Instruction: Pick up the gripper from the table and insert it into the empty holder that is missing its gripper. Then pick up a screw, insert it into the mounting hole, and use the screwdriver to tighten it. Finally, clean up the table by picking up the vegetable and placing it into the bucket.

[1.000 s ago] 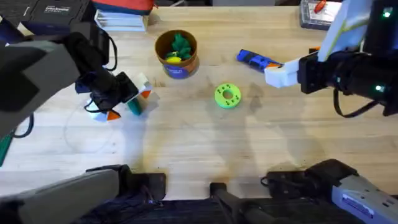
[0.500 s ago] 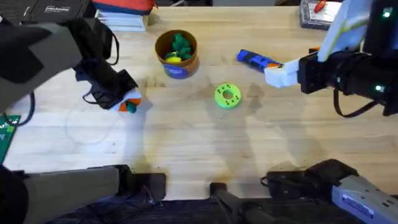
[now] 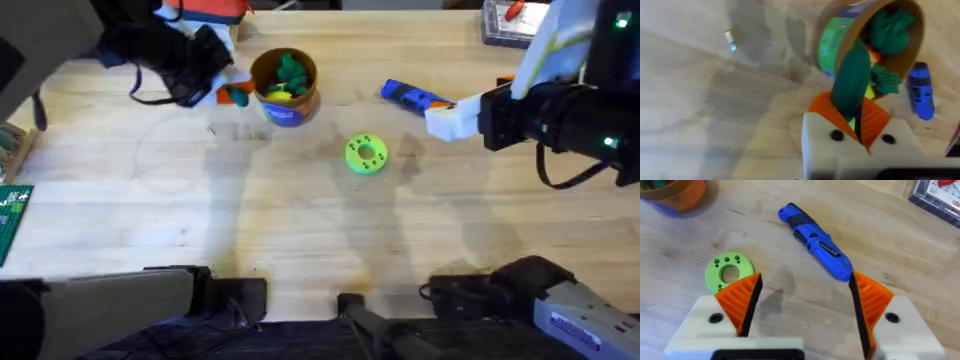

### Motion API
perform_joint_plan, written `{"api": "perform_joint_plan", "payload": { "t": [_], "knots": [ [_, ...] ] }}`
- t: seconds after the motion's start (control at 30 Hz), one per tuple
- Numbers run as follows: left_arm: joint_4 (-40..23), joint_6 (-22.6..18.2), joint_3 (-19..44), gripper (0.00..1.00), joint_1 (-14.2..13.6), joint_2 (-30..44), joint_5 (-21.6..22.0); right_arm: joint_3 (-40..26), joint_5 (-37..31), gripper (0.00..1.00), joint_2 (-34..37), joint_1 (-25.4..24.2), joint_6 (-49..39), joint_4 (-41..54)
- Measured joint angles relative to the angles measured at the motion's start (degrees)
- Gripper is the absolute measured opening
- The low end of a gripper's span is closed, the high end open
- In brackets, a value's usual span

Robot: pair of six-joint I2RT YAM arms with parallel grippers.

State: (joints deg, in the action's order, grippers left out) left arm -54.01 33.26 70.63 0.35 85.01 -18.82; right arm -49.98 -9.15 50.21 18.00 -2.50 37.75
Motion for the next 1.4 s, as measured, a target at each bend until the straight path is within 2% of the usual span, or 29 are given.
{"api": "perform_joint_plan", "payload": {
  "t": [0.1,0.17,0.3,0.43,0.57,0.6,0.67,0.7,0.97,1.1,1.27,1.4],
  "knots": [
    [6.23,-2.45,0.0,0.018,-2.87,0.0,-1.9,0.0,0.0,0.994,-0.02,0.0,0.0,-0.02],
    [9.89,-4.7,0.0,0.068,-4.62,0.0,-2.64,0.0,0.0,0.994,0.0,0.0,0.0,-0.02],
    [14.93,-9.31,0.0,0.315,-7.42,0.0,-3.21,-0.02,0.0,0.994,0.01,0.0,0.0,-0.02],
    [16.06,-11.6,0.02,0.477,-8.14,0.0,-2.54,0.0,0.0,0.994,0.01,0.0,0.0,0.01],
    [15.72,-12.57,0.02,0.566,-8.03,0.0,-1.95,0.0,0.0,0.994,-0.02,0.0,0.01,-0.02],
    [15.65,-12.82,0.02,0.654,-8.03,0.0,-1.9,-0.01,0.0,0.994,-0.01,0.0,0.02,-0.02],
    [15.64,-12.99,0.02,0.935,-8.03,0.0,-1.9,0.0,0.0,0.994,-0.01,0.0,0.01,-0.02],
    [15.63,-13.1,0.02,0.974,-8.03,0.0,-1.83,0.0,0.0,0.994,0.01,0.0,0.01,-0.02],
    [15.6,-13.32,0.02,0.985,-8.03,0.0,-1.54,0.0,0.0,0.994,-0.02,0.0,0.02,0.03],
    [13.71,-14.01,0.02,0.985,-8.03,-0.16,-3.44,0.0,0.0,0.994,0.0,0.0,0.13,1.25],
    [5.0,-20.05,0.02,0.985,-8.03,-4.37,-7.76,-1.79,2.46,0.994,-0.02,0.0,1.26,7.72],
    [-4.54,-25.89,0.02,0.985,-8.03,-10.04,-9.55,-7.67,5.82,0.994,-0.02,0.0,1.51,16.71]
  ]
}}
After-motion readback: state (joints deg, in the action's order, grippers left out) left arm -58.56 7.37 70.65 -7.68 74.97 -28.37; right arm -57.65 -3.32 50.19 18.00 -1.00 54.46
